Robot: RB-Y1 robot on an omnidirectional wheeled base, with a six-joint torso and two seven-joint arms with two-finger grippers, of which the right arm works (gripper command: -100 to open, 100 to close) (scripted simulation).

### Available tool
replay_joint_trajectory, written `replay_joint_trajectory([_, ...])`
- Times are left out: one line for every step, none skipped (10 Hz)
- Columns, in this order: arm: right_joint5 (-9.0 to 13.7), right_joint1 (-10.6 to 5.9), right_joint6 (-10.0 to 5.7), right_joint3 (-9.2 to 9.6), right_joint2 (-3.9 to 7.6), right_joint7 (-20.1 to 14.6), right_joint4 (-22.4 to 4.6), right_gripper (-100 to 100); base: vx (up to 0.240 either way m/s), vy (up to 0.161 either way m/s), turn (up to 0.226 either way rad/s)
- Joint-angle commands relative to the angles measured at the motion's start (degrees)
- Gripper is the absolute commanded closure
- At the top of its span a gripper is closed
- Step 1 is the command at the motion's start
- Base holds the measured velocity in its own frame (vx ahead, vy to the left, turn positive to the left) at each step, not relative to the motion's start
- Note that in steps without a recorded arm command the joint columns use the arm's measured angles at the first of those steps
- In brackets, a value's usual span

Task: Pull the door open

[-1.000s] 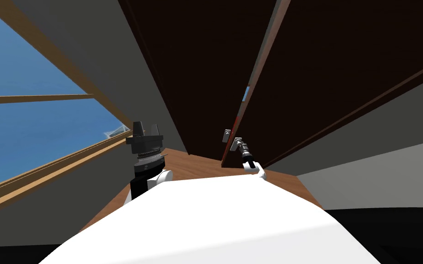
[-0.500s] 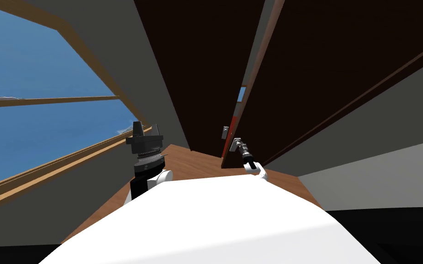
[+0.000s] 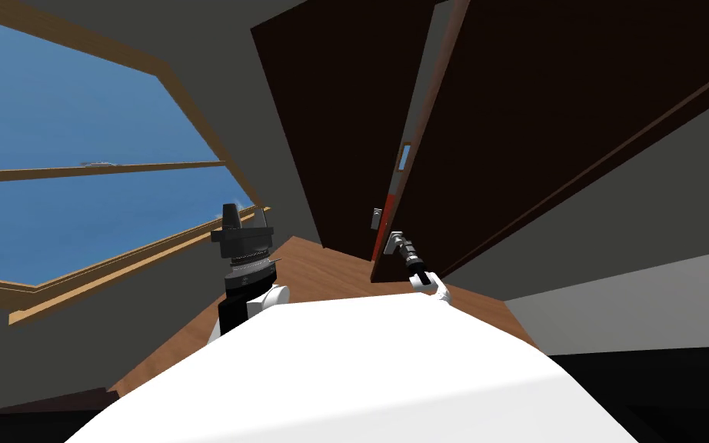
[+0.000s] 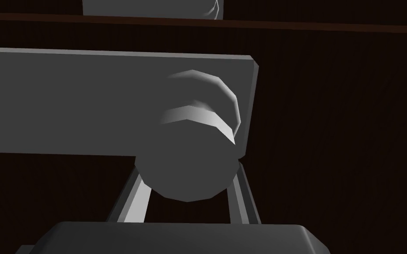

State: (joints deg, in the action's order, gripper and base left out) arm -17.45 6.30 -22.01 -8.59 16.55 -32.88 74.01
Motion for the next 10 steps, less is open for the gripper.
replay_joint_trajectory([-0.45, 0.92, -1.50, 1.03, 0.81, -1.44, 0.25, 100, -0.243, -0.065, 0.150])
replay_joint_trajectory([-0.67, 1.54, -2.20, 1.48, 1.42, -2.25, 0.59, 100, -0.227, -0.080, 0.100])
replay_joint_trajectory([-0.90, 2.19, -2.94, 1.95, 2.06, -3.11, 0.95, 100, -0.215, -0.104, 0.123])
replay_joint_trajectory([-1.13, 2.84, -3.68, 2.42, 2.69, -3.96, 1.30, 100, -0.222, -0.126, 0.114])
replay_joint_trajectory([-1.35, 3.45, -4.37, 2.87, 3.29, -4.76, 1.64, 100, -0.231, -0.092, 0.152])
replay_joint_trajectory([-1.63, 4.22, -5.25, 3.43, 4.04, -5.78, 2.06, 100, -0.229, -0.110, 0.139])
replay_joint_trajectory([-1.81, 4.73, -5.83, 3.80, 4.54, -6.45, 2.34, 100, -0.240, -0.127, 0.079])
replay_joint_trajectory([-1.67, 4.38, -4.89, 3.03, 4.28, -5.72, 2.31, 100, -0.112, -0.058, 0.006])
replay_joint_trajectory([-2.10, 5.50, -6.72, 3.48, 5.29, -7.04, 2.25, 100, -0.166, -0.064, 0.125])
replay_joint_trajectory([-2.19, 5.72, -7.16, 3.56, 5.56, -7.34, 2.26, 100, -0.218, -0.077, 0.155])
